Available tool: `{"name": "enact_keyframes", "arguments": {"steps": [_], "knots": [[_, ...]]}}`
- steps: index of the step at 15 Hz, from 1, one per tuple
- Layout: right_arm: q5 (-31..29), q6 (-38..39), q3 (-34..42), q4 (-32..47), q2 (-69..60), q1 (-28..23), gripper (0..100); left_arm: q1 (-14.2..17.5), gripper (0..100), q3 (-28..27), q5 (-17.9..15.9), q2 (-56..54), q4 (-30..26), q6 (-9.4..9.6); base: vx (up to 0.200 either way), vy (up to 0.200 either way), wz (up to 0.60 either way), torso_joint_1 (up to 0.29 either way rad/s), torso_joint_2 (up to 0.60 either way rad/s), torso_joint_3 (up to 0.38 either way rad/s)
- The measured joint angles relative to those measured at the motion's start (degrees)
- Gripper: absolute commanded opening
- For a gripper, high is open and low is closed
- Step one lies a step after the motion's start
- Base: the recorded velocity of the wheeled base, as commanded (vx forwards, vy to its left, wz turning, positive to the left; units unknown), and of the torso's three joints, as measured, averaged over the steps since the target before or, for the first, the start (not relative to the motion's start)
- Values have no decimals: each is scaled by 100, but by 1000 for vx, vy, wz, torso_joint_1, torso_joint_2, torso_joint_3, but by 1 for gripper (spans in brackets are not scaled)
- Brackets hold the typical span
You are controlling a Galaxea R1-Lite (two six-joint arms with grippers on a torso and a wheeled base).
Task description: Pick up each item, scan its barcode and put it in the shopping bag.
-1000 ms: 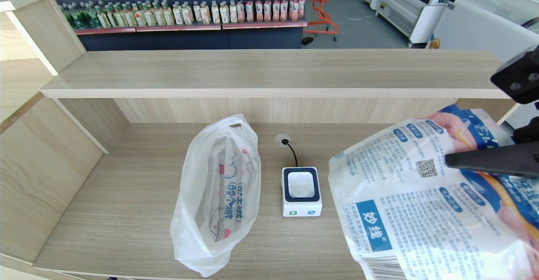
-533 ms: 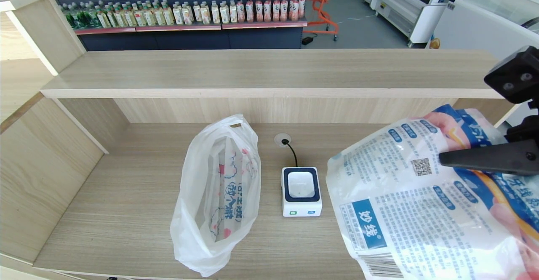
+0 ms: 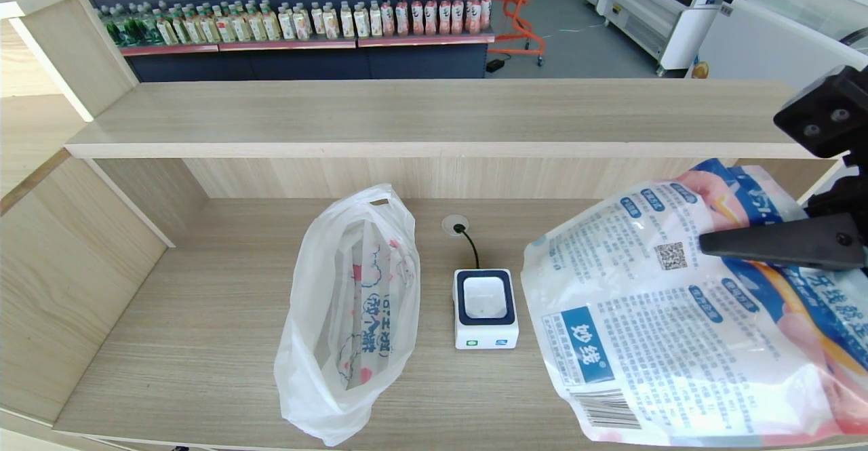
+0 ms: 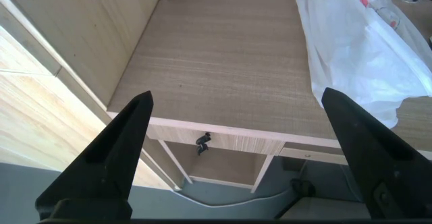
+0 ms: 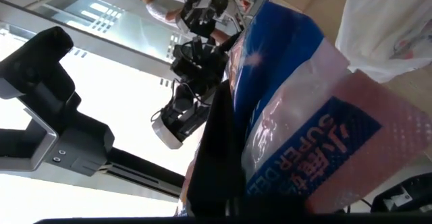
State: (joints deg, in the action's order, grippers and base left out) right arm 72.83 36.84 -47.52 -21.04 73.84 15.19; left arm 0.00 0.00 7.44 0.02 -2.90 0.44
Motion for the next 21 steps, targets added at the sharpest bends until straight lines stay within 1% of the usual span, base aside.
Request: {"name": "enact_keyframes", "arguments": {"steps": [1,2,3,4,5,7,9,13,19,21], "knots": [[-2,-39,-2,-66,30,-4,0,0,100,0,0,0,0,0,0,0,0,0,0,0],[-10,-261,37,-167,68,-4,0,0,100,0,2,0,1,0,0,0,0,0,0,0],[-32,-657,107,-266,110,-4,0,0,100,0,0,0,0,0,0,0,0,0,0,0],[-106,-1230,179,-318,173,-9,0,0,100,0,0,-2,1,0,0,0,0,0,0,0],[-268,-1977,234,-345,251,-10,0,0,100,0,2,-2,1,0,0,0,0,0,0,0],[-856,-3380,315,-369,505,-17,0,0,100,0,2,0,1,0,0,0,0,0,0,0],[-1360,-4467,351,-369,879,-59,0,0,100,0,0,0,1,0,0,0,0,0,0,0],[-1866,-6752,279,-372,1775,-95,0,0,100,0,2,0,0,0,0,0,0,0,0,0],[-1961,-8247,-52,-395,2876,57,0,0,100,0,2,0,1,0,0,0,0,0,0,0],[-1961,-8446,-179,-471,3128,62,0,0,100,0,0,0,1,0,0,0,0,0,0,0]]}}
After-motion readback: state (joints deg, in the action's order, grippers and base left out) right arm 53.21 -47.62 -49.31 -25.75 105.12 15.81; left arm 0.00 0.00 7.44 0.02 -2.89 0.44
